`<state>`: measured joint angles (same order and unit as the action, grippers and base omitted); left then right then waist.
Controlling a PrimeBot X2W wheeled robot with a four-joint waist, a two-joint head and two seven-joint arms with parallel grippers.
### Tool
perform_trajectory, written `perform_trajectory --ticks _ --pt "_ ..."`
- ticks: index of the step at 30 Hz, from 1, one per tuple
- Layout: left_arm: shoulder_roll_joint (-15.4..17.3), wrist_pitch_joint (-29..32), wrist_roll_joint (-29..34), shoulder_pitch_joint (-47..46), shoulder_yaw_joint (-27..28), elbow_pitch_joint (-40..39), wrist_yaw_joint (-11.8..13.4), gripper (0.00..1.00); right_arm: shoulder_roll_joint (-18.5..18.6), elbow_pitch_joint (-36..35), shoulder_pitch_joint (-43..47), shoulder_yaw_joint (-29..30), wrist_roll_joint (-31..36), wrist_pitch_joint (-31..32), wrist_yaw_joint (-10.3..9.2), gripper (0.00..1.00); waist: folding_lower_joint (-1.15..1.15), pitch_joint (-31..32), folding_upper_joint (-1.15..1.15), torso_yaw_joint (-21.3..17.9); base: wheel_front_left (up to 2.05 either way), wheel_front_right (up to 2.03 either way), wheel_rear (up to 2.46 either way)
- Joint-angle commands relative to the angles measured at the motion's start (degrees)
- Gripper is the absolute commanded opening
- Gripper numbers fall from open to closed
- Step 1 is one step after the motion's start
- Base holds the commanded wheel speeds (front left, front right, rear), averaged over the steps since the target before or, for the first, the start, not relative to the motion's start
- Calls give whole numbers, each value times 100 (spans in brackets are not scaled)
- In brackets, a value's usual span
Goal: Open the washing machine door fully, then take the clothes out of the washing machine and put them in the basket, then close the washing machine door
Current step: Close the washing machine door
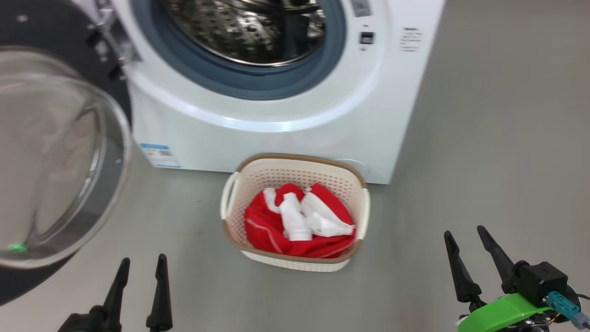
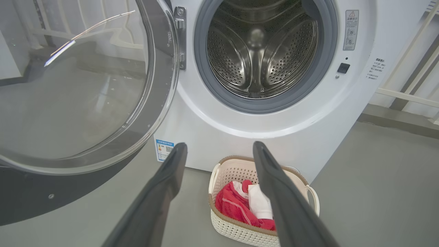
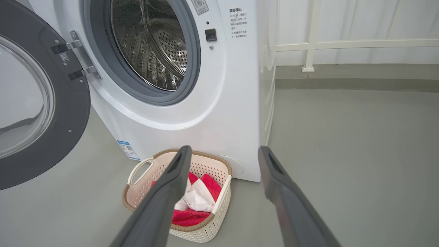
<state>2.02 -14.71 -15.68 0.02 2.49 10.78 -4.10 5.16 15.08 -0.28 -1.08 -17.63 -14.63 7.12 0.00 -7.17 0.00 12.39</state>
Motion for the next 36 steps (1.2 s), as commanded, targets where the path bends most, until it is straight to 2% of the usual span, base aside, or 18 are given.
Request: perform_trajectory --ticks 1,13,21,36 --pt "86 -29 -36 29 136 -108 106 100 90 -99 -24 -187 -3 -37 36 100 0 122 0 509 0 0 0" --pt "86 -29 -113 300 69 -104 330 100 148 -10 72 -469 -49 -37 36 100 0 381 0 1547 0 0 0" --pt "86 -29 -302 490 245 -292 537 100 204 152 -164 -943 -124 -37 36 100 0 324 0 1677 0 0 0" --pt "86 -29 -394 622 309 -443 627 100 238 277 -304 -1185 -241 -37 36 100 0 375 0 1702 0 0 0"
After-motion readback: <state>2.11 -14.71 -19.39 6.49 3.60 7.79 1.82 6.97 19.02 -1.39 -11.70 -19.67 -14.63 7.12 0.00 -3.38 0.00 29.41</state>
